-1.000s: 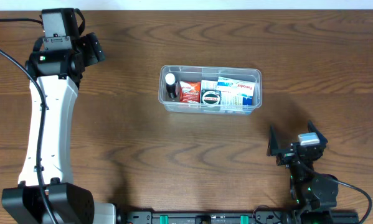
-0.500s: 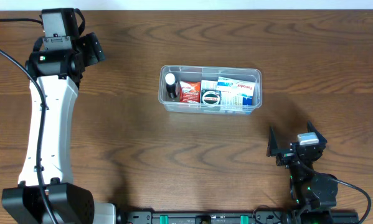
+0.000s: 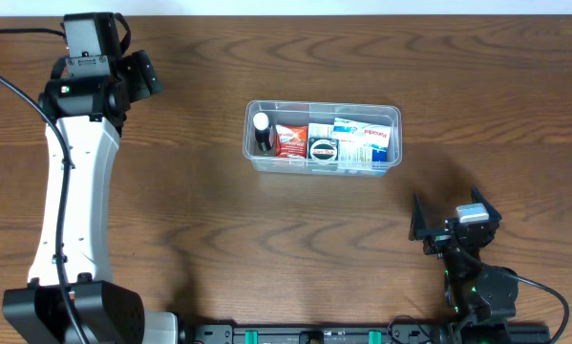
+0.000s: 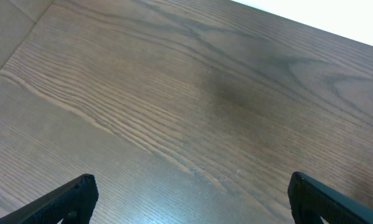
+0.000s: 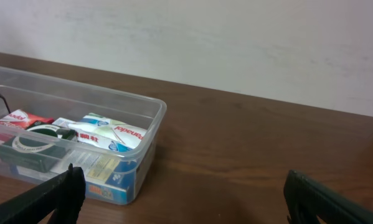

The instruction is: Pack container

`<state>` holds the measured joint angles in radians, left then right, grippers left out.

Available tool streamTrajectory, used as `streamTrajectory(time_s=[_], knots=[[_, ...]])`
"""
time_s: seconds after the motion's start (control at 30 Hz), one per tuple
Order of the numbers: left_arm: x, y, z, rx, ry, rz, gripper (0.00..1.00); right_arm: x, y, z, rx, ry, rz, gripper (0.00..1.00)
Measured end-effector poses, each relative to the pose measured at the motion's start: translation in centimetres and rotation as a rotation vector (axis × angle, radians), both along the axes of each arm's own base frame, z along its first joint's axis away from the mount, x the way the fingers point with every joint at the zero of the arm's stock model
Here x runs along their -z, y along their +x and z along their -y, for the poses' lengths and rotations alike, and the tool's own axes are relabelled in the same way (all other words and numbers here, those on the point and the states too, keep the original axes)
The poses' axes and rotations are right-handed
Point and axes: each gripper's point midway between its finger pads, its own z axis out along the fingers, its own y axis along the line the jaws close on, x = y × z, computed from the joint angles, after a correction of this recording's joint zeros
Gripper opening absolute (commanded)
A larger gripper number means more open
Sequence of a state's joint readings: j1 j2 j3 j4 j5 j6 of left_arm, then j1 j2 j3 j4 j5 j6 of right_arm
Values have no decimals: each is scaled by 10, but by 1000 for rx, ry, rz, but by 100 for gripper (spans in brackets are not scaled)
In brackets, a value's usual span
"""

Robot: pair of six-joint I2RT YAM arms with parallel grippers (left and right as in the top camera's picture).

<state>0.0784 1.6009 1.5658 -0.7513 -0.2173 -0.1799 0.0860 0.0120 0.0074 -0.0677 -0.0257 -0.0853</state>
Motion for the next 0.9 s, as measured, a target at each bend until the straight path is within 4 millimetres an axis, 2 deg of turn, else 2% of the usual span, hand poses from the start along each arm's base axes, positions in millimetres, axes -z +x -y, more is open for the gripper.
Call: streamTrajectory(time_s=[0.73,0.83,0.9], knots=[[0,0,0,1,0,0,98,0,0,0,0,0,0,99],[-4,-4,1,1,1,10,98,0,0,0,0,0,0,99],[-16,-12,1,1,3,39,98,0,0,0,0,0,0,99]])
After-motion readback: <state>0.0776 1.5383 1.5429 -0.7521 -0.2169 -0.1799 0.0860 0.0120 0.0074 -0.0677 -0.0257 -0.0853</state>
